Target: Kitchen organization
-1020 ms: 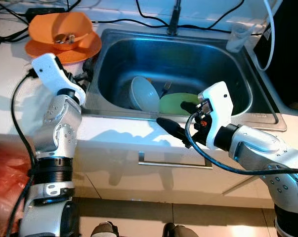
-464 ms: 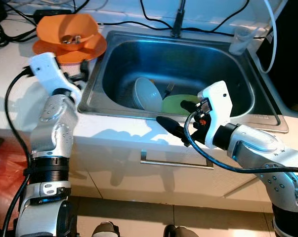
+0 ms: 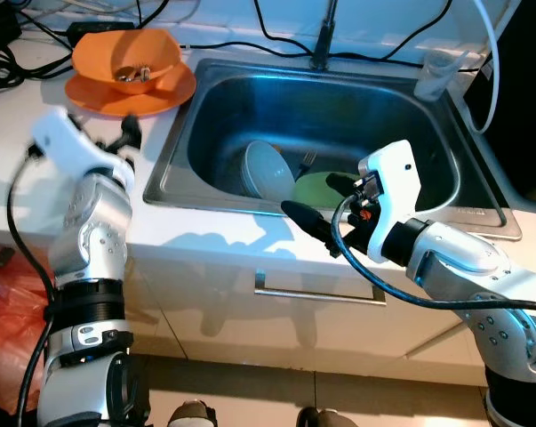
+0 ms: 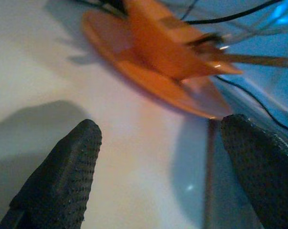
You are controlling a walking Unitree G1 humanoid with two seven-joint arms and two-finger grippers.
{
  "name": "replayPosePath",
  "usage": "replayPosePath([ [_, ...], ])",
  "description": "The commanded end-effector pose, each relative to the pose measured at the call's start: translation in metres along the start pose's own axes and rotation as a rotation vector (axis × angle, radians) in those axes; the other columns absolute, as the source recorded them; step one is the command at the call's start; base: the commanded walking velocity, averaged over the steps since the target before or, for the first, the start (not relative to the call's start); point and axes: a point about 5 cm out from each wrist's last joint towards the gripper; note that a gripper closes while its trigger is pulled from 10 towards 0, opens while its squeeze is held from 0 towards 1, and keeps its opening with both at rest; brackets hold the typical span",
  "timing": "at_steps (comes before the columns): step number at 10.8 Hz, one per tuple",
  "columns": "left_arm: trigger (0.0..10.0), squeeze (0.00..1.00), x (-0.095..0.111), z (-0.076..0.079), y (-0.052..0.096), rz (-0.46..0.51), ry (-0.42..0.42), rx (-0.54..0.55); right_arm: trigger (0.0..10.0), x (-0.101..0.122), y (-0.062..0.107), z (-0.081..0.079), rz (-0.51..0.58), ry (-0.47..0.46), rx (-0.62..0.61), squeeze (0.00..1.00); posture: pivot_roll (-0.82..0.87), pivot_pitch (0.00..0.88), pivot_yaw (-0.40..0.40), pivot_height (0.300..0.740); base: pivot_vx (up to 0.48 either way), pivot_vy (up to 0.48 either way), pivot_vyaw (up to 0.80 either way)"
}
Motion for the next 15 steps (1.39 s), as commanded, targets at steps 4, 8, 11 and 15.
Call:
replayPosePath([
  [4, 10.0, 0.0, 0.014, -0.011, -0.015, 0.025, 0.069, 0.097, 10.0, 0.002, 0.003, 0.002, 0.01, 0.004, -0.02, 0.0, -0.02, 0.116, -0.009, 0.74, 0.0, 0.0, 0.0],
  [8, 10.0, 0.0, 0.019, -0.023, -0.028, 0.017, 0.163, 0.153, 10.0, 0.008, 0.01, -0.001, 0.035, 0.007, -0.024, 0.0, -0.05, 0.141, -0.005, 0.74, 0.0, 0.0, 0.0],
  [11, 10.0, 0.0, 0.013, -0.026, -0.036, -0.01, 0.215, 0.184, 10.0, 0.008, 0.02, -0.002, 0.026, 0.002, -0.05, 0.0, -0.09, 0.168, 0.004, 0.74, 0.0, 0.0, 0.0],
  [15, 10.0, 0.0, 0.007, -0.014, -0.041, -0.035, 0.29, 0.149, 10.0, 0.008, 0.025, -0.005, 0.022, -0.014, -0.053, 0.0, -0.12, 0.184, 0.003, 0.74, 0.0, 0.0, 0.0],
])
Point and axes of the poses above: a point about 5 cm out from each wrist's last joint towards the gripper, its own y axis pointing back from the gripper into the wrist, its own x axis along the axis of the wrist's last joint, z = x × y, and after that the axes turned 7 degrees about y, right-handed
